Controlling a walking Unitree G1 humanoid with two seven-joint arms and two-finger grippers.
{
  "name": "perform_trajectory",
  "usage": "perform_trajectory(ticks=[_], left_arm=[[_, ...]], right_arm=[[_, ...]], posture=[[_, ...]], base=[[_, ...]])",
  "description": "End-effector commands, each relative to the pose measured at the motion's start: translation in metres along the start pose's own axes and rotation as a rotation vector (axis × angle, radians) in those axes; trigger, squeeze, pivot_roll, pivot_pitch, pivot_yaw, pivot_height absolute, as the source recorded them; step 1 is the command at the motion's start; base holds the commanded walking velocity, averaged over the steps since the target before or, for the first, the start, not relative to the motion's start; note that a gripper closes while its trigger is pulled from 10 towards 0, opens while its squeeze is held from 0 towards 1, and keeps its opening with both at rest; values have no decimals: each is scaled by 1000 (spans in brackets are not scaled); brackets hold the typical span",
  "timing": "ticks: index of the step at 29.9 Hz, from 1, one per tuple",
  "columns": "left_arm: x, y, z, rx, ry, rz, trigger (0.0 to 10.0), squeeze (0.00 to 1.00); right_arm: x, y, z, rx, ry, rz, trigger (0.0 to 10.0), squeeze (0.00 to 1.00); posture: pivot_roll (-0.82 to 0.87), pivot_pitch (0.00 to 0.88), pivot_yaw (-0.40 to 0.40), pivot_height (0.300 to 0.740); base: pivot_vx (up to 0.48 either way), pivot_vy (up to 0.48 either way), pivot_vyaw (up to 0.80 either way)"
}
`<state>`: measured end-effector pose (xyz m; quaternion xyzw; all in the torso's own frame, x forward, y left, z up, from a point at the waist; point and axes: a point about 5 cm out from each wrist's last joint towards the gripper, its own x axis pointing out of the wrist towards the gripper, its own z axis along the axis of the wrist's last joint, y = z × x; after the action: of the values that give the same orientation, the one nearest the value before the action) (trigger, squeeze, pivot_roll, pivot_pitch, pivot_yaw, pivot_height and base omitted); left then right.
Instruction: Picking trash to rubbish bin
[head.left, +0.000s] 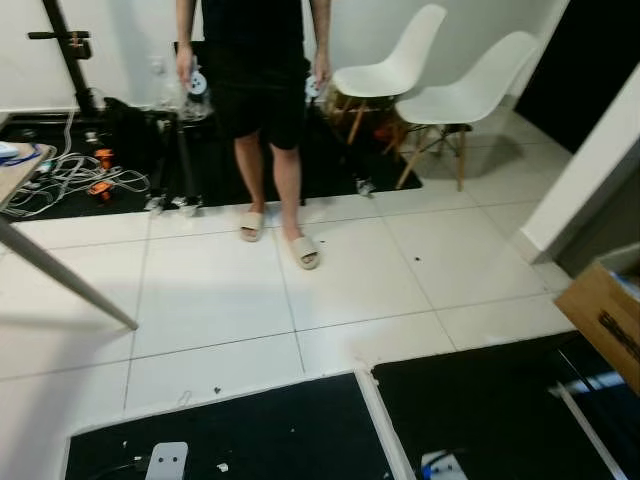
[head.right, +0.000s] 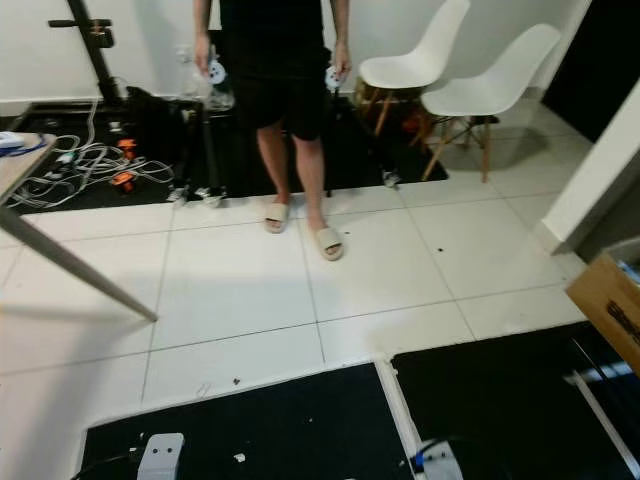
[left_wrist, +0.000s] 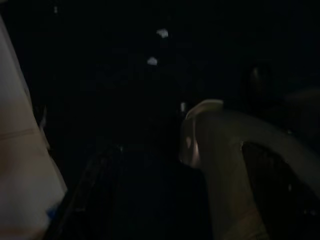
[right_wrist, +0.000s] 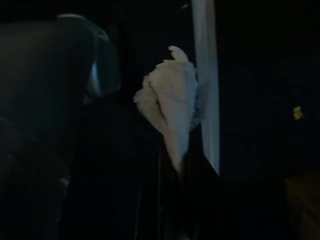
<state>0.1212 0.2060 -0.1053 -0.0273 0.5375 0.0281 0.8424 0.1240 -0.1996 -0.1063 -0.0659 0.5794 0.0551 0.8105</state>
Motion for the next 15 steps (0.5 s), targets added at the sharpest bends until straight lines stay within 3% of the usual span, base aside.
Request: perform_trajectory(ticks=[1, 9, 15], left_arm=[[0, -4, -7, 4, 29, -10, 10000, 0], [0, -5, -7, 1, 28, -11, 10000, 0], [0, -5, -7, 2, 27, -10, 10000, 0]], right_arm=[[0, 0, -6, -1, 24, 2, 10000, 0], [0, 0, -5, -11, 21, 5, 10000, 0], [0, -1, 4, 35, -25, 10, 10000, 0]], posture=[[106, 37, -20, 740], [106, 37, -20, 740], [106, 37, -20, 740]], base=[[0, 0, -781], [0, 0, -781], [0, 0, -781]])
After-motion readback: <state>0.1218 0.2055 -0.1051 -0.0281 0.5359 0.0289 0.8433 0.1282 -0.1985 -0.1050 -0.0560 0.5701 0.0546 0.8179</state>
